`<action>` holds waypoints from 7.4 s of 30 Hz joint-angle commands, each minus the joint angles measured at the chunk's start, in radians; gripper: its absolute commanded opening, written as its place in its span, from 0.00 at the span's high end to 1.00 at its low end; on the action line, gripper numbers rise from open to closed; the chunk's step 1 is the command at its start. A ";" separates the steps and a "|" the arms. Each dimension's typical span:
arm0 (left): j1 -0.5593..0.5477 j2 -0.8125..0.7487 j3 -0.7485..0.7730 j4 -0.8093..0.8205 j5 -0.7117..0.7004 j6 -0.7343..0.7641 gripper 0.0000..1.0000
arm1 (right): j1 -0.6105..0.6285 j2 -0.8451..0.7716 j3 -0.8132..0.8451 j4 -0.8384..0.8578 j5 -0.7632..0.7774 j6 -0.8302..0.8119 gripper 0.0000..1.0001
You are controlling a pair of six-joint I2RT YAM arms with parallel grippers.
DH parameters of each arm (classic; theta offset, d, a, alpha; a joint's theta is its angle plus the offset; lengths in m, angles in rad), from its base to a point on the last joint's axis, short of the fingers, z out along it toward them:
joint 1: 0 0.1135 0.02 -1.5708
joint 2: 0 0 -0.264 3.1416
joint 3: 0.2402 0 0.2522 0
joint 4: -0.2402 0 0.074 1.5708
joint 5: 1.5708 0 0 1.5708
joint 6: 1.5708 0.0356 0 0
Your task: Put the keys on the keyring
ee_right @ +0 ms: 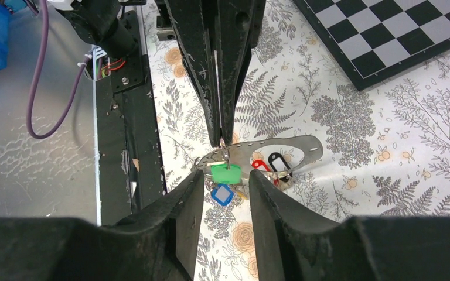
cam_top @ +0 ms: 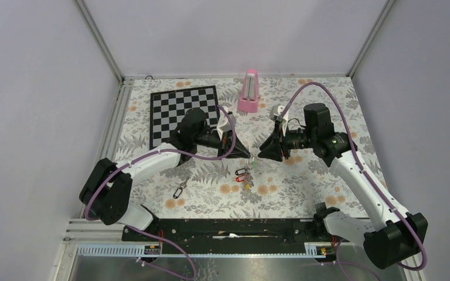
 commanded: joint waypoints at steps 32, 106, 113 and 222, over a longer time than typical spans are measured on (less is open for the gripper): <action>0.000 -0.040 0.054 0.067 0.009 -0.011 1.00 | 0.050 0.071 -0.035 0.116 -0.046 0.035 0.94; 0.040 0.026 -0.089 0.786 0.002 -0.577 1.00 | 0.033 0.031 0.074 0.130 -0.155 0.069 0.47; 0.040 0.026 -0.099 0.818 -0.015 -0.603 1.00 | 0.038 0.047 0.046 0.181 -0.150 0.094 0.54; 0.014 0.039 -0.068 0.857 -0.054 -0.666 1.00 | 0.079 0.040 0.196 -0.060 -0.039 -0.046 0.53</action>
